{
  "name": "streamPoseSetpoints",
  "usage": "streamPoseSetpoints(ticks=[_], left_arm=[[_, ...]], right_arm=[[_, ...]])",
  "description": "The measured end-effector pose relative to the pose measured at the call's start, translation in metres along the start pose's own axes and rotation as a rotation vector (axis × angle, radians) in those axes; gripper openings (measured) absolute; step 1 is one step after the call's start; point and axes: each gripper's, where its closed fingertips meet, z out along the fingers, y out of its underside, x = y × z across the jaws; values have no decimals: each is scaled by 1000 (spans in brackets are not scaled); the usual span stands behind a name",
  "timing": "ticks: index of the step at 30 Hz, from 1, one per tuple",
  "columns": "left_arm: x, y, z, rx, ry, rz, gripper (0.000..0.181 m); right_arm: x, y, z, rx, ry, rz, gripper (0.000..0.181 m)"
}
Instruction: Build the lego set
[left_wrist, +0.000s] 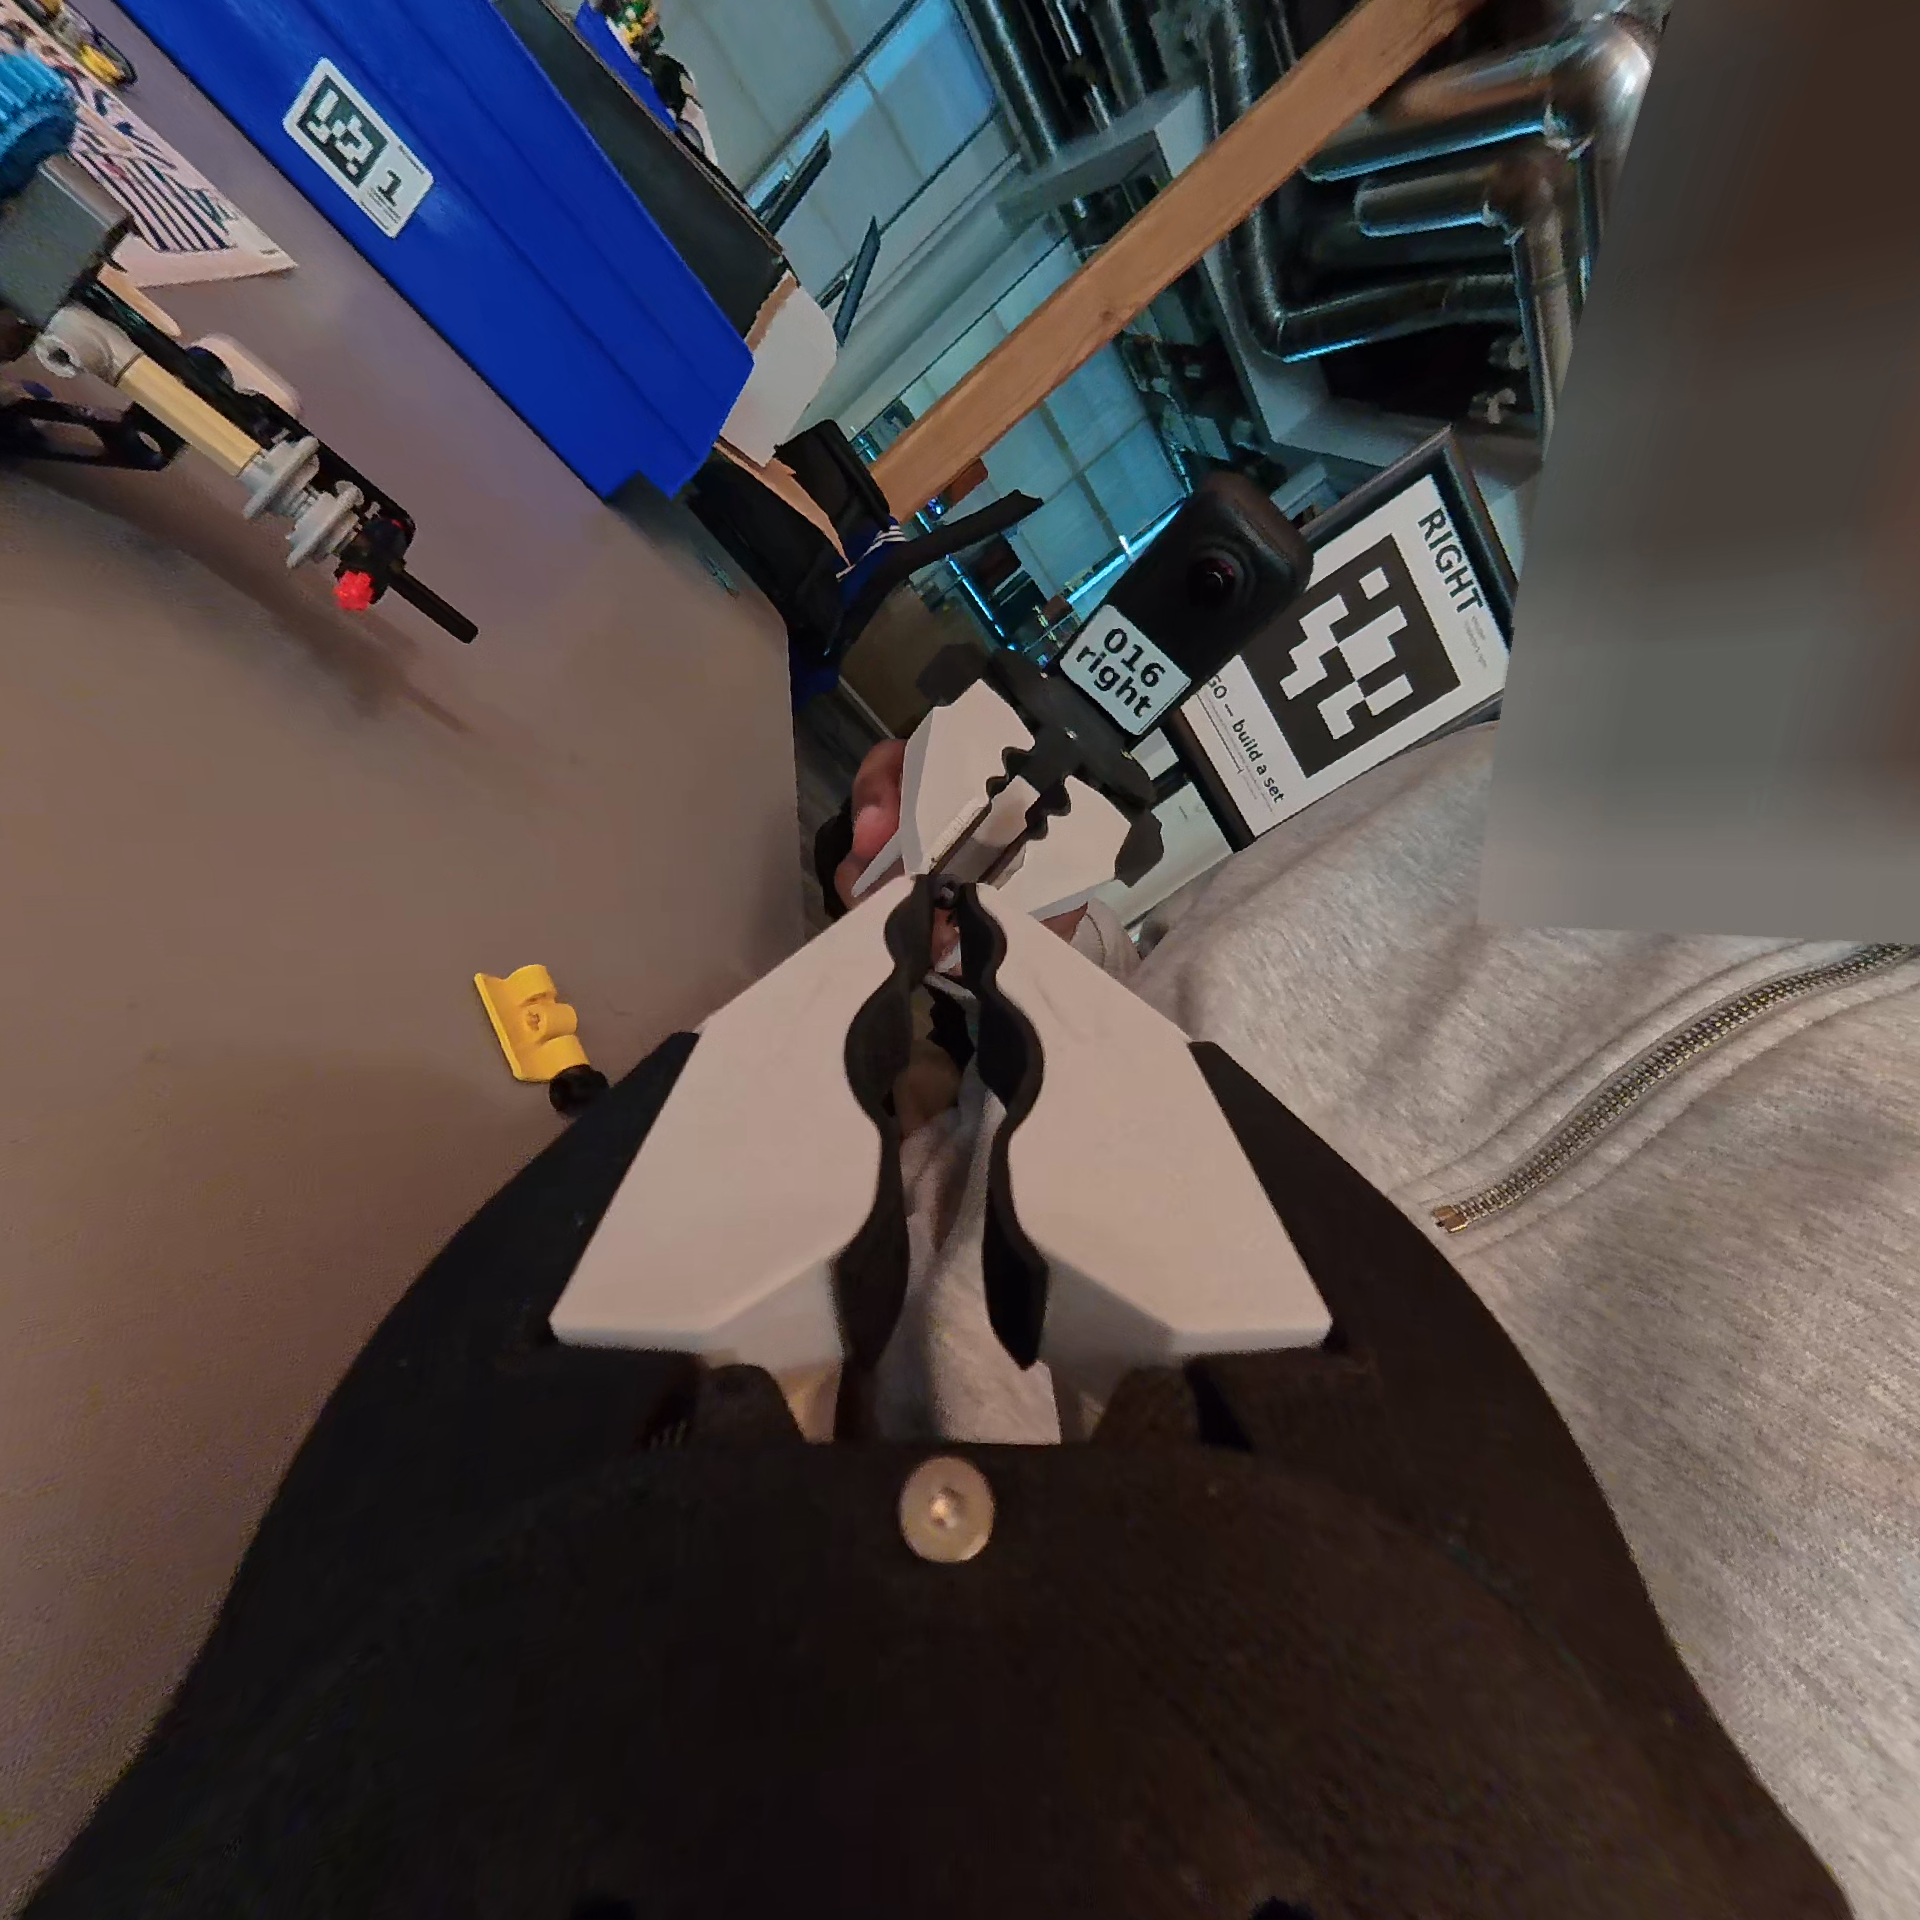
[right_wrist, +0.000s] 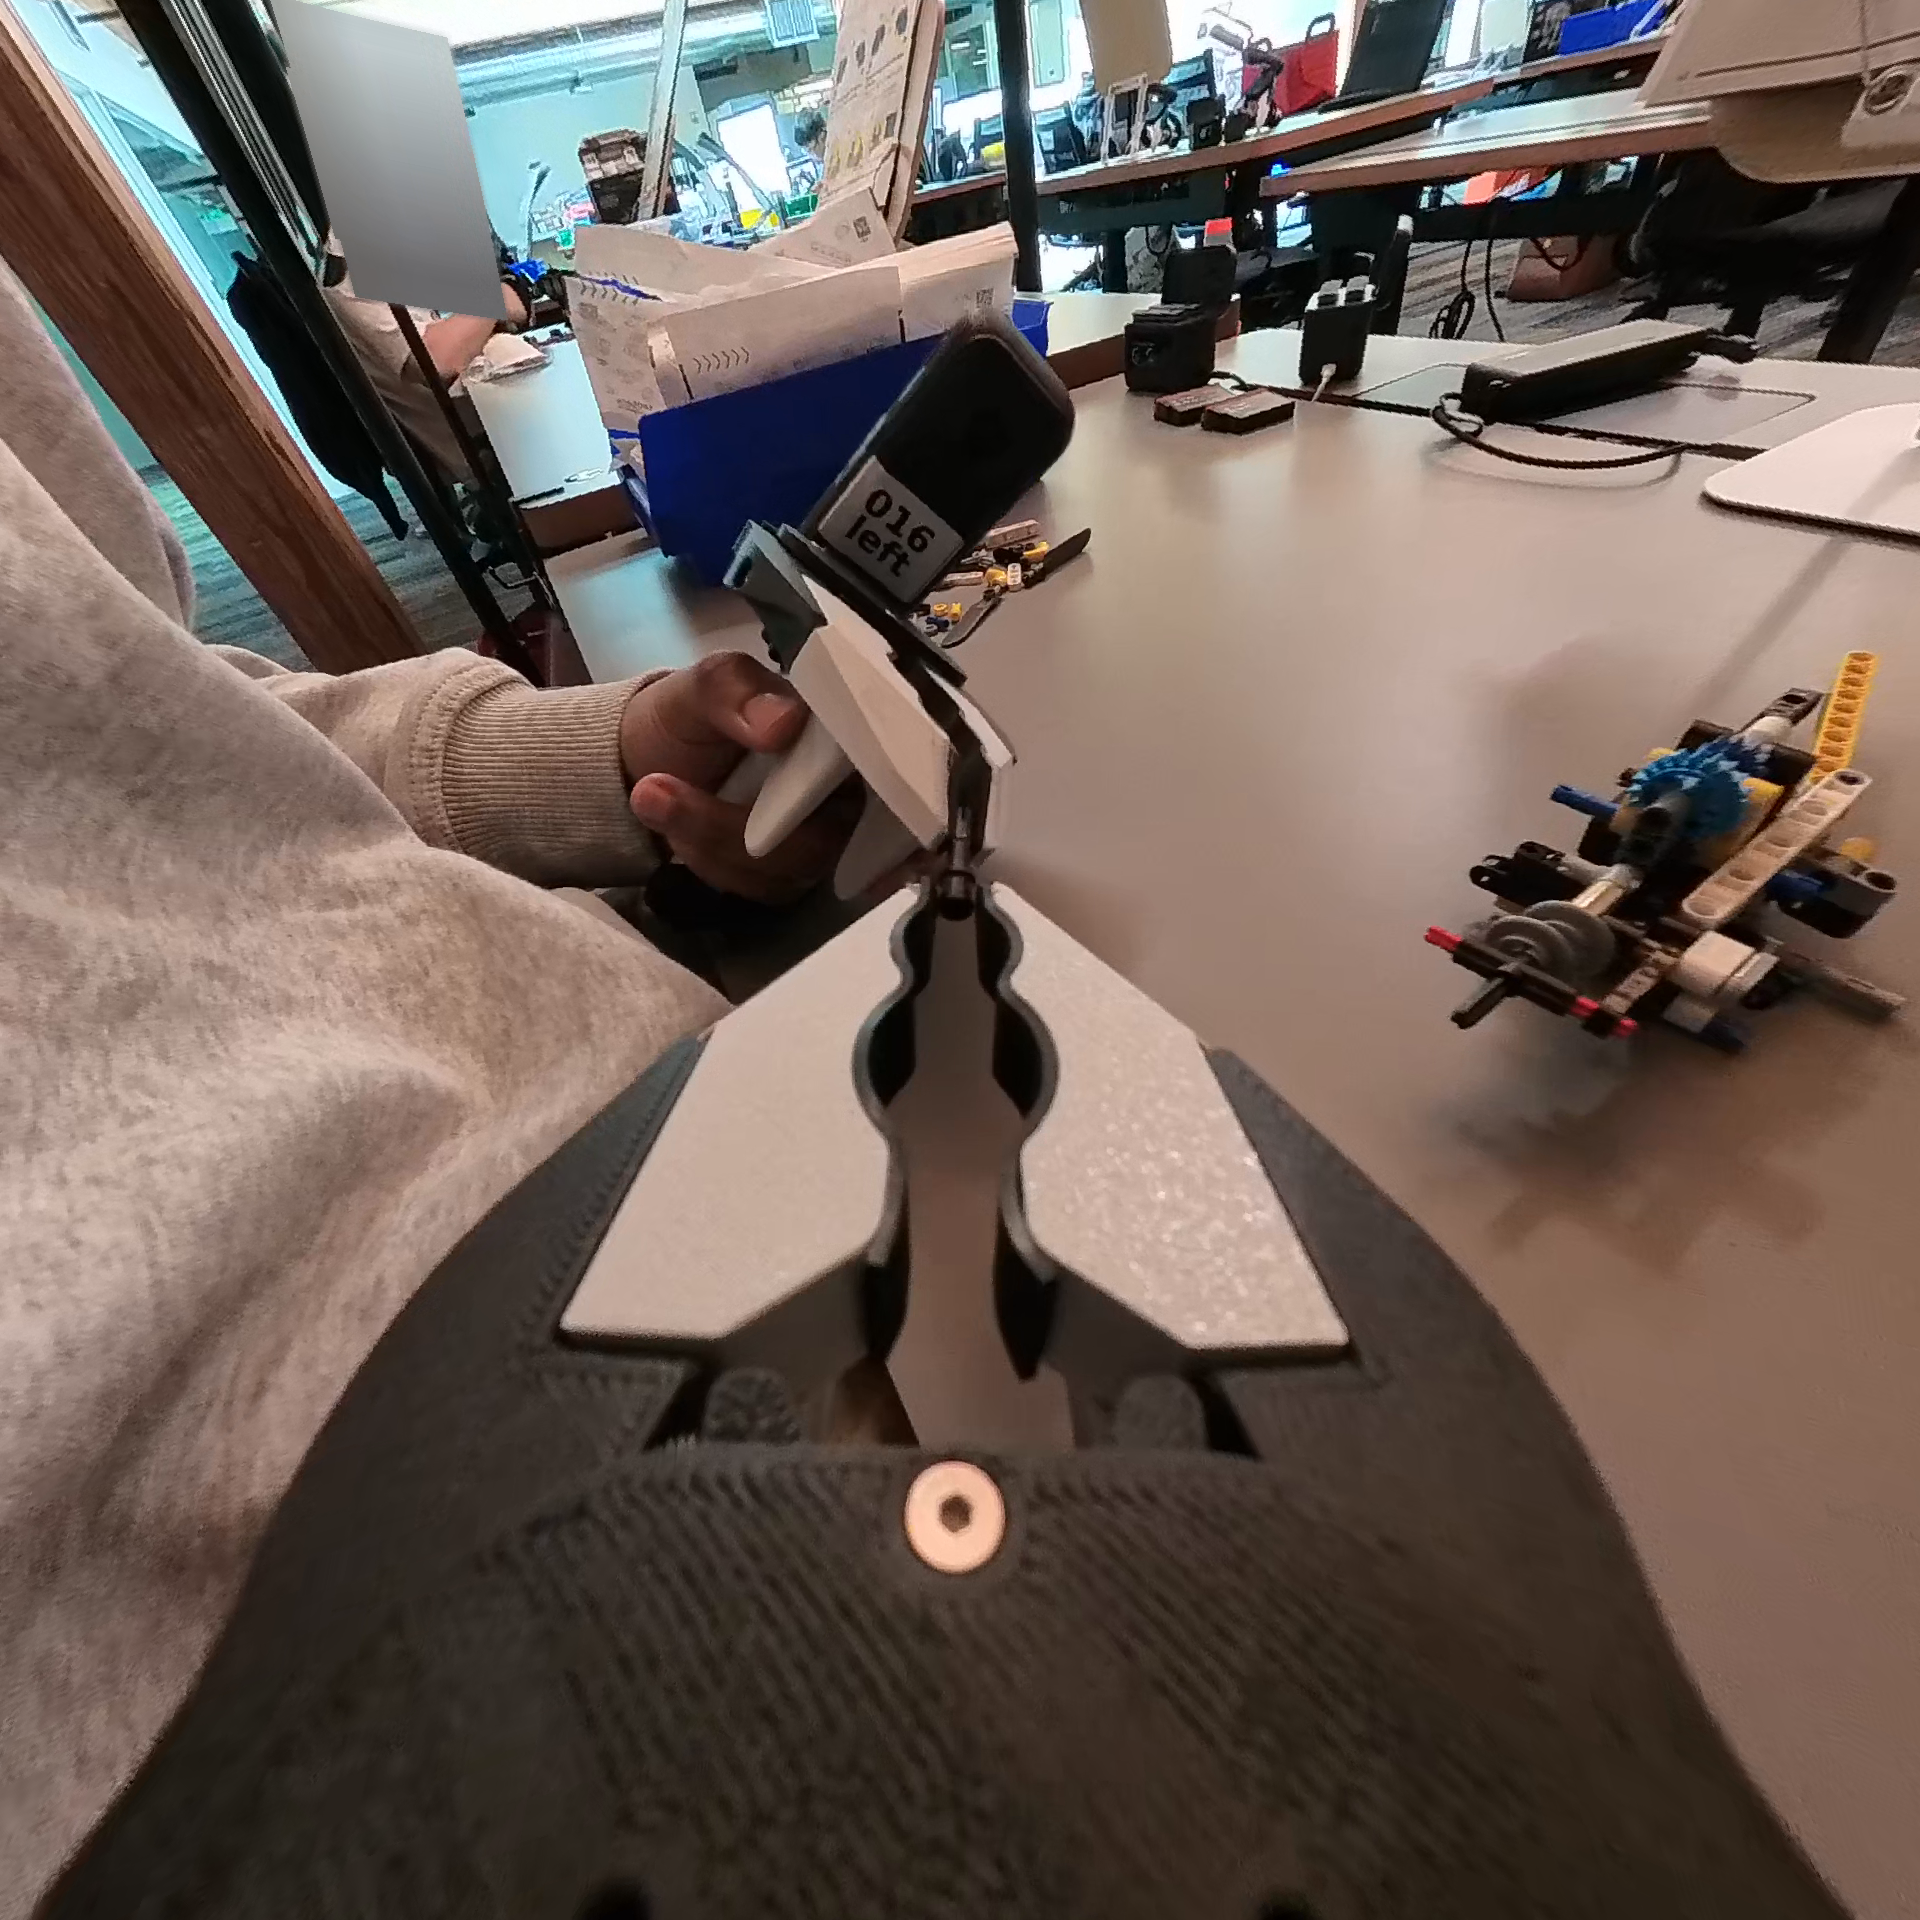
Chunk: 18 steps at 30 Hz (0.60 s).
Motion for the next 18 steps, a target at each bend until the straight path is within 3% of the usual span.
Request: streamPoseSetpoints(ticks=[11, 18], left_arm=[[-1, -4, -2, 38, -7, -3, 8], [1, -14, -9, 101, 26, -29, 2]], right_arm=[[2, 1, -2, -15, 25, -23, 5], [17, -9, -13, 121, -94, 409, 5]])
